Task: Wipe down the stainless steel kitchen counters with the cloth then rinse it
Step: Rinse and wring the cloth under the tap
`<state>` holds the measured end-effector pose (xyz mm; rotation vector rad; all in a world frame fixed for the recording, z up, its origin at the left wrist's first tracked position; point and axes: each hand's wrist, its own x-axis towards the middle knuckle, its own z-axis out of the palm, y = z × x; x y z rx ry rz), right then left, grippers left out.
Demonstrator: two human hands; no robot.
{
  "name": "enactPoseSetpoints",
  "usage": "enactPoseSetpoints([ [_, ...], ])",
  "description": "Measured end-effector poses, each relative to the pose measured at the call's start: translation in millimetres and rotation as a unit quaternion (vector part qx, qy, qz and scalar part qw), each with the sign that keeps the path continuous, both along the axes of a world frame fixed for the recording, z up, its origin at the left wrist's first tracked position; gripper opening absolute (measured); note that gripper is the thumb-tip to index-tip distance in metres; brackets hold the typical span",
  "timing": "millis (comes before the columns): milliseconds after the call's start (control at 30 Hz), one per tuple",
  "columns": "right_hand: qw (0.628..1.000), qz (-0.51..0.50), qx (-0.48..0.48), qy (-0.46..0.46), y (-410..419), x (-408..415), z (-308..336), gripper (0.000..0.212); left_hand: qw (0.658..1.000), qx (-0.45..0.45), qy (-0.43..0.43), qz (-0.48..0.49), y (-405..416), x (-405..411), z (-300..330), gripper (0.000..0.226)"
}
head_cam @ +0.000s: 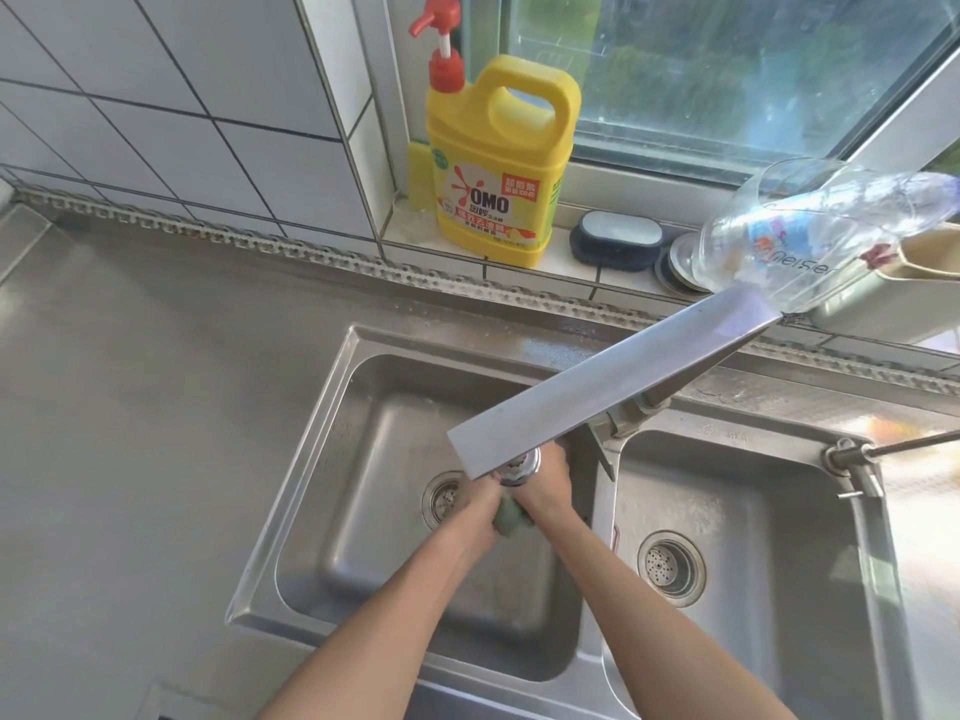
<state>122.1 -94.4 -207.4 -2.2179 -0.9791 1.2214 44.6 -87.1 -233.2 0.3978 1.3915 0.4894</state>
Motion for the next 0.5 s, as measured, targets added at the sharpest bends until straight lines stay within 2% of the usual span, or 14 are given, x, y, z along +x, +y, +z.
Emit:
enactPoseSetpoints([
  [67, 1.0, -0.001, -0.003, 0.024, -16, -14, 1, 0.017, 1.0, -0.02, 0.011, 0.005, 9, -11, -4, 0.036],
  [167, 0.999, 0.022, -0.014, 0.032, -22, -15, -6, 0.031, 0.999, -0.017, 0.042, 0.008, 12, -13, -11, 0.045],
  [233, 0.999, 0.028, -0.021, 0.01, -9, -2, -10, 0.019, 0.999, -0.01, 0.05, -0.013, 3, -1, -8, 0.05],
  [367, 0.999, -0.012, 0.008, -0.03, -6, 5, -14, 0.021, 1.0, -0.007, 0.003, 0.0, -4, 9, -1, 0.026],
  [433, 1.0, -0.024, 0.012, -0.009, -21, -11, -11, 0.024, 0.999, -0.011, 0.02, 0.023, 6, 1, 1, 0.028],
  [500, 1.0, -0.02, 0.011, 0.009, -31, -18, -11, 0.031, 0.999, -0.02, 0.015, 0.029, 11, -6, -4, 0.04],
])
